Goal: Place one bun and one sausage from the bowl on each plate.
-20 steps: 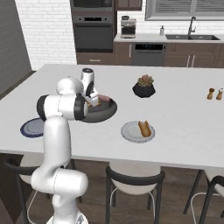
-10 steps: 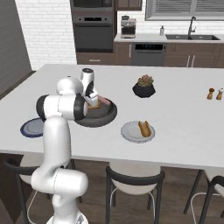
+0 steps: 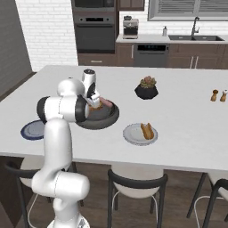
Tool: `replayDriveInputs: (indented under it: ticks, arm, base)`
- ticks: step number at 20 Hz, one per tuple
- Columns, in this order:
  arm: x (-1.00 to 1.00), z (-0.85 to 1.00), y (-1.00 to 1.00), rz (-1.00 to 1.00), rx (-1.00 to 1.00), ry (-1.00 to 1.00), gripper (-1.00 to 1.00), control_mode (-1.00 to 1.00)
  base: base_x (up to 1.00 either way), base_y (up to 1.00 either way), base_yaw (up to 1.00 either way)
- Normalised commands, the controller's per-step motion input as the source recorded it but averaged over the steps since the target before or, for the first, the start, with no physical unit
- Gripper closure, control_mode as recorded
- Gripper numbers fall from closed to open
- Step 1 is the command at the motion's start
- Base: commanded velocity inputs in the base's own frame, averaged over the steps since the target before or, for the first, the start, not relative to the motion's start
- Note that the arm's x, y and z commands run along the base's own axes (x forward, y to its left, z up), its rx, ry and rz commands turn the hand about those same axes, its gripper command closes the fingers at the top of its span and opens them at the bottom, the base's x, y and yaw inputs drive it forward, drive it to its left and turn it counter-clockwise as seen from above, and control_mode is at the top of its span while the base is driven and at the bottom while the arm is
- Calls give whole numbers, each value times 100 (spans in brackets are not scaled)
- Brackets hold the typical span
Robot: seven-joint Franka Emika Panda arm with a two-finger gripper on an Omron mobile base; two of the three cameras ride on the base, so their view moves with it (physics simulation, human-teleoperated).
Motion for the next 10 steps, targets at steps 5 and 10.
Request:
replayDriveInputs:
  ticks: [5, 10]
  arm:
    - [-87, 84, 0, 10, 0, -16, 100, -100]
    - [-98, 81, 41, 25, -1, -6, 100, -100]
  base:
    - [0, 0, 0]
    - [0, 0, 0]
